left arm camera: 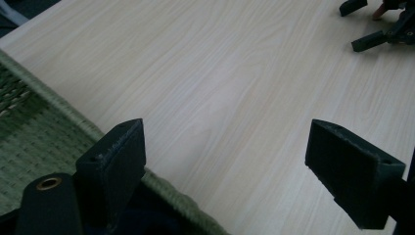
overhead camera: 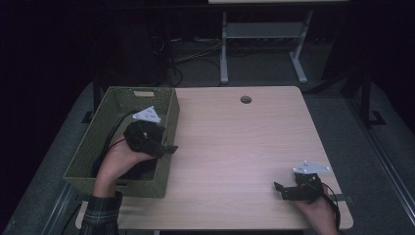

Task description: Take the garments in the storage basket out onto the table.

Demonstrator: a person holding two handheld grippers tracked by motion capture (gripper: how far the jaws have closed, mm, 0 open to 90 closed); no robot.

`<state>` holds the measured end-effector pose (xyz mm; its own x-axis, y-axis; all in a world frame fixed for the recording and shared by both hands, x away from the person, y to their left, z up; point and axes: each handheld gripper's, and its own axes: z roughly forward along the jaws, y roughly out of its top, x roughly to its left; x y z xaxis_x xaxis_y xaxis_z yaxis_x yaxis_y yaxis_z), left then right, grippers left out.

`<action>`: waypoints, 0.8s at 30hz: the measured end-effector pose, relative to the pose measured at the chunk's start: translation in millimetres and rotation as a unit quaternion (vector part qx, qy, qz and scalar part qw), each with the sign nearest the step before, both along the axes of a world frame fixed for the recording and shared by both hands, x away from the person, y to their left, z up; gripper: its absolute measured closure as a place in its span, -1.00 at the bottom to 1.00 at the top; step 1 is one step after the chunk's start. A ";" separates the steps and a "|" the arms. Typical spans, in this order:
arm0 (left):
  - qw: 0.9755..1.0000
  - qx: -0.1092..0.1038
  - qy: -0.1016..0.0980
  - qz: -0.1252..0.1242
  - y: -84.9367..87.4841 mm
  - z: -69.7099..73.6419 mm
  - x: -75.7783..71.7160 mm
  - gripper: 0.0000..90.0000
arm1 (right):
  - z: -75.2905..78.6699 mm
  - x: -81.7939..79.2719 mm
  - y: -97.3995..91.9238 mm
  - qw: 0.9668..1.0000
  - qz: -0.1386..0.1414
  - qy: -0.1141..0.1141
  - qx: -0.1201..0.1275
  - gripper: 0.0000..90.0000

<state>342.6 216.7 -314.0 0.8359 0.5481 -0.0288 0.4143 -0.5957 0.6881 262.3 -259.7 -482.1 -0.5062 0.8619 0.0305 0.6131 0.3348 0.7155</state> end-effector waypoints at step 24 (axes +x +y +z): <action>0.999 0.004 -0.011 0.050 48.2 10.6 -0.8 -0.67 | 0.0 -0.1 0.0 1.000 0.000 0.000 0.000 -0.80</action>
<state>341.8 264.9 -303.4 0.7773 0.6290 -0.0058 0.4567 -0.5580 0.6929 262.2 -259.6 -482.0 -0.5055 0.8623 0.0300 0.6133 0.3347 0.7154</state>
